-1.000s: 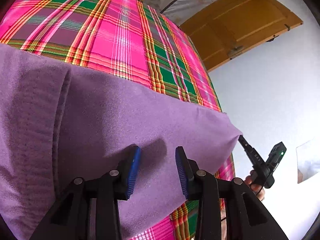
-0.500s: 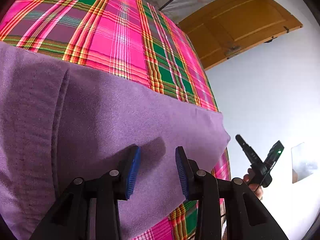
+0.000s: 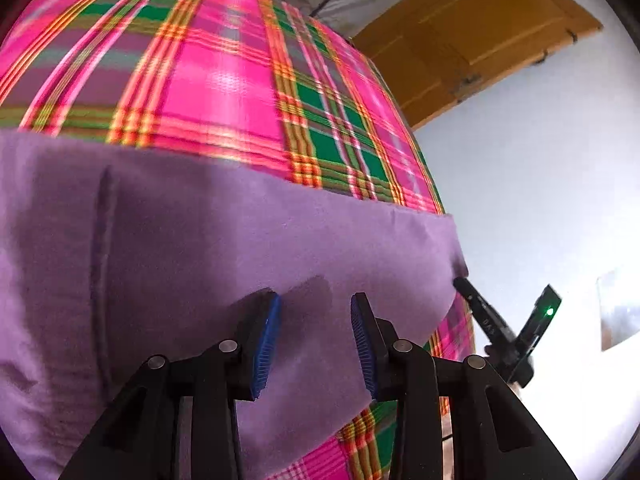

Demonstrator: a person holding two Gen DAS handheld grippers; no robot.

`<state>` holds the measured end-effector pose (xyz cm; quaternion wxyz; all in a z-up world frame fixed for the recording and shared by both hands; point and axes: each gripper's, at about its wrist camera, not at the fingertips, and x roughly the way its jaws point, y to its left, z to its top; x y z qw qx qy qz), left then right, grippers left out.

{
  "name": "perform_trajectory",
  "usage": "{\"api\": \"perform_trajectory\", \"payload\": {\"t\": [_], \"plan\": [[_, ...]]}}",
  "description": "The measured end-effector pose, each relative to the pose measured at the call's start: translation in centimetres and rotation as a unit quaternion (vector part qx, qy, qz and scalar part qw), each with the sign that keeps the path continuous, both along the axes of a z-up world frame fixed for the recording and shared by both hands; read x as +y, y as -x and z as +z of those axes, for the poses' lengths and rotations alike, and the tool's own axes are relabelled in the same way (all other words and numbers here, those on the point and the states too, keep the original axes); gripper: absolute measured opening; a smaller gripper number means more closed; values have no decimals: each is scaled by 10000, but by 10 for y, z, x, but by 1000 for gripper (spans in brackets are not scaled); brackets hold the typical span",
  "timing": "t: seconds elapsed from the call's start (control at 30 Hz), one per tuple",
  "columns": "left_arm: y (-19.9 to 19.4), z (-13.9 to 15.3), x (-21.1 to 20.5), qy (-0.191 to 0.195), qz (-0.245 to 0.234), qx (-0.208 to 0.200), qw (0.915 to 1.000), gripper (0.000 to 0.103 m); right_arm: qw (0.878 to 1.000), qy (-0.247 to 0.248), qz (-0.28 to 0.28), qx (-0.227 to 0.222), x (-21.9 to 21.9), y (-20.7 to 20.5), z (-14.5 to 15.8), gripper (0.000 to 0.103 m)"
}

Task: Fold clothes
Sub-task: 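Grasp the garment's corner with the right gripper while the left gripper approaches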

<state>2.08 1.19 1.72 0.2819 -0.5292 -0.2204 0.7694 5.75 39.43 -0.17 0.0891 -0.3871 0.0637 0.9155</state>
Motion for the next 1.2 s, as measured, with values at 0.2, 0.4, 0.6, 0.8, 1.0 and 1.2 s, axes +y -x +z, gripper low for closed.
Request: {"api": "perform_trajectory", "payload": {"t": [0.2,0.4,0.6,0.8,1.0,1.2], "plan": [[8,0,26,6,-358,-24,9994,38,9987,218,244,400,-20,-1,9,20],[3,-5,44,12,-649,63,9979,38,9952,-324,913,143,-59,1,-8,21],[5,-9,41,-211,-620,-17,9979,38,9975,-216,658,120,-39,0,-10,30],[4,-10,42,-215,-615,37,9979,38,10000,-90,12,28,-6,-21,-10,45],[4,-11,42,-227,-598,41,9979,38,9972,568,-475,122,24,-31,-7,45],[5,-11,43,-227,-579,47,9981,38,9891,1324,-601,243,42,-23,-7,45]]}}
